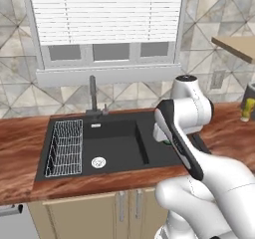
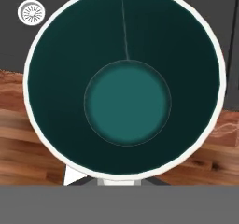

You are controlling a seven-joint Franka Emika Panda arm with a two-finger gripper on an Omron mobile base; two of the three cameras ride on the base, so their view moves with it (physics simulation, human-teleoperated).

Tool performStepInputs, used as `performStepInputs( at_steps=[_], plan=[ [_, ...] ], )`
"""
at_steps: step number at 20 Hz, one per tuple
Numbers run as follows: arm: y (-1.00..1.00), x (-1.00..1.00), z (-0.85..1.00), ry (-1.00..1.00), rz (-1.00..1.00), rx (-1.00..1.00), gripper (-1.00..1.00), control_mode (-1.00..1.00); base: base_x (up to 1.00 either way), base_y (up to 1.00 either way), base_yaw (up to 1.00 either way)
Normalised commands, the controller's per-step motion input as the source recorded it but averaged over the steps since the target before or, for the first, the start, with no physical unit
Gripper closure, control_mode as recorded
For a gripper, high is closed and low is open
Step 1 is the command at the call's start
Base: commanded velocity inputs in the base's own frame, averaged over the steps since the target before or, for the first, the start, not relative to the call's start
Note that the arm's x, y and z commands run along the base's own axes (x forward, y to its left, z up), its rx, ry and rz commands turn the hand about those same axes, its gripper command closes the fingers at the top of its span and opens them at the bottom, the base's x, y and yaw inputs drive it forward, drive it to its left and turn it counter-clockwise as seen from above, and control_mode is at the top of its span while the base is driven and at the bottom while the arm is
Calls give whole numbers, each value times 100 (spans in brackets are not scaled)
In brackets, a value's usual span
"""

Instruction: Pick the mug and place it in the sink. Pick the bowl and place it in the open cabinet and then close the cabinet.

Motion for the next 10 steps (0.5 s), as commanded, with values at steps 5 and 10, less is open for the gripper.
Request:
performStepInputs(
  at_steps=[5, 10],
  plan=[
    [0, 0, 0, 0, 0, 0, 100, 100, 5, 69, 0],
    [0, 0, 0, 0, 0, 0, 100, 100, 62, 12, -5]
  ],
)
